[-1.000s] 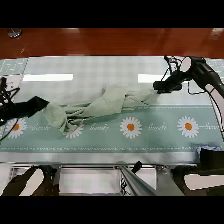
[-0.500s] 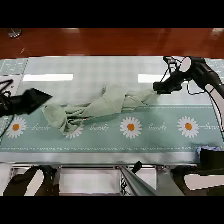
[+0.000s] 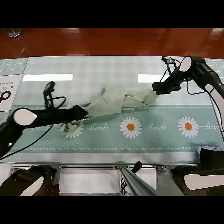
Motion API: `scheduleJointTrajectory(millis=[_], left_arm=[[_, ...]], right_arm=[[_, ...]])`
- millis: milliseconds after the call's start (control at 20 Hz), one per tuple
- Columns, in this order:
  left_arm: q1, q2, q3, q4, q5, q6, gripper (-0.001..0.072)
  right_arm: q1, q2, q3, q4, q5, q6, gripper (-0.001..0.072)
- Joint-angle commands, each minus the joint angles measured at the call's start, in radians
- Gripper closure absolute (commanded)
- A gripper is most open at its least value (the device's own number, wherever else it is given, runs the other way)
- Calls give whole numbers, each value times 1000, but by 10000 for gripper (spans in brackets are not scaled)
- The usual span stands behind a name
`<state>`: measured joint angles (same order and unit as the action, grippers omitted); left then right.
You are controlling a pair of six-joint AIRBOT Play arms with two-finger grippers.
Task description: Fold the shirts.
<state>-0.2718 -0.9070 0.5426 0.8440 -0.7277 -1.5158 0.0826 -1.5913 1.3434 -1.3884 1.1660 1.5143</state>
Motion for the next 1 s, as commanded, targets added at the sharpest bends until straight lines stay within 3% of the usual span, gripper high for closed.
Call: scheduleJointTrajectory(millis=[0,100,350,950], left_arm=[[-84,-144,27,5,172,42,151],[-71,-194,89,36,185,110,151],[-13,-208,250,177,143,80,152],[-77,-254,252,188,67,87,152]], right_arm=[[0,0,0,3,6,-9,697],[0,0,0,3,13,-15,697],[0,-1,0,0,-9,-23,697],[0,0,0,0,-18,-23,697]])
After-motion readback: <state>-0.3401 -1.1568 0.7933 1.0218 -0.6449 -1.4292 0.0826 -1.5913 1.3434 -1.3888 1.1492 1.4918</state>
